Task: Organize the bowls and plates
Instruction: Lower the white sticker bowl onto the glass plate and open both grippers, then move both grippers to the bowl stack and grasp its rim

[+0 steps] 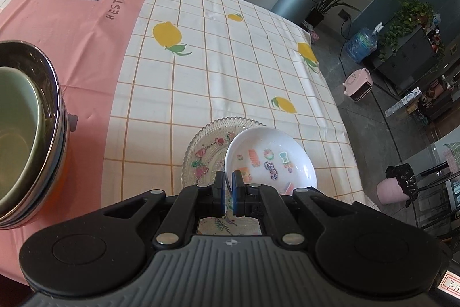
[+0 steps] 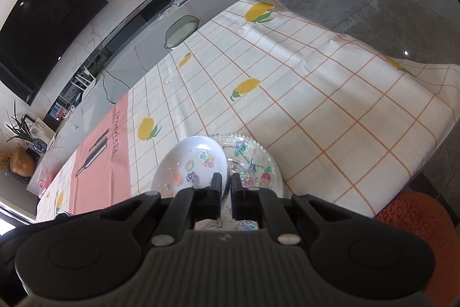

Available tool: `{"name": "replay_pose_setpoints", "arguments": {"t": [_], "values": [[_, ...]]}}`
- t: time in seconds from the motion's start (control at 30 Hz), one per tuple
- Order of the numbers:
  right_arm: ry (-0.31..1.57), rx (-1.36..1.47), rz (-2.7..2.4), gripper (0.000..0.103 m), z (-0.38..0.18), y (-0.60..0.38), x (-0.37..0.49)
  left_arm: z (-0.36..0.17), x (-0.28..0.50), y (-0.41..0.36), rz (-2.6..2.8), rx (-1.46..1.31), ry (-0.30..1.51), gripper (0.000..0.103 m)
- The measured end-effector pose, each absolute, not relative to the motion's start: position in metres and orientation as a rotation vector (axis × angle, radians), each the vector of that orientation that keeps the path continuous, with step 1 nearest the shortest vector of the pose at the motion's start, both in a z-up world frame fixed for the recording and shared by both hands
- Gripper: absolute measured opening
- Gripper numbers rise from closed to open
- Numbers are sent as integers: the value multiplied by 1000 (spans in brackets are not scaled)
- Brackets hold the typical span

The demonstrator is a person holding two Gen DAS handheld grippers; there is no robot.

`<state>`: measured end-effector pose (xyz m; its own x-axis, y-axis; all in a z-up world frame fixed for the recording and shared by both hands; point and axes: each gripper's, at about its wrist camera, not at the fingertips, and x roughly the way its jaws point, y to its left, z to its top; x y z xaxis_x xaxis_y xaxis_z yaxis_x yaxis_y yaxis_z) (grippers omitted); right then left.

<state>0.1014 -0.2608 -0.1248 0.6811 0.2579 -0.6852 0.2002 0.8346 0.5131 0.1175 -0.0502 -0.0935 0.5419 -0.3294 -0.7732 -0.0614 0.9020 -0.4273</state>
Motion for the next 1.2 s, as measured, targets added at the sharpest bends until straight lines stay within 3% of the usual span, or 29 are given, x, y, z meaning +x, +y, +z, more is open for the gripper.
{"name": "replay_pose_setpoints", "arguments": {"t": [0.7, 0.87, 0.93, 1.0, 1.2], "values": [[908, 559, 6, 5, -152, -256, 109, -115, 117, -56, -170, -395, 1056, 6], [898, 532, 0, 11, -147, -253, 106, -111, 115, -54, -164, -398, 1040, 22], [887, 528, 2, 25, -144, -254, 104, -107, 113, -52, -164, -400, 1030, 31], [878, 531, 7, 32, -139, -254, 102, -102, 111, -52, -163, -403, 1021, 42], [852, 520, 8, 42, -124, -254, 95, -81, 101, -49, -178, -388, 965, 52]]}}
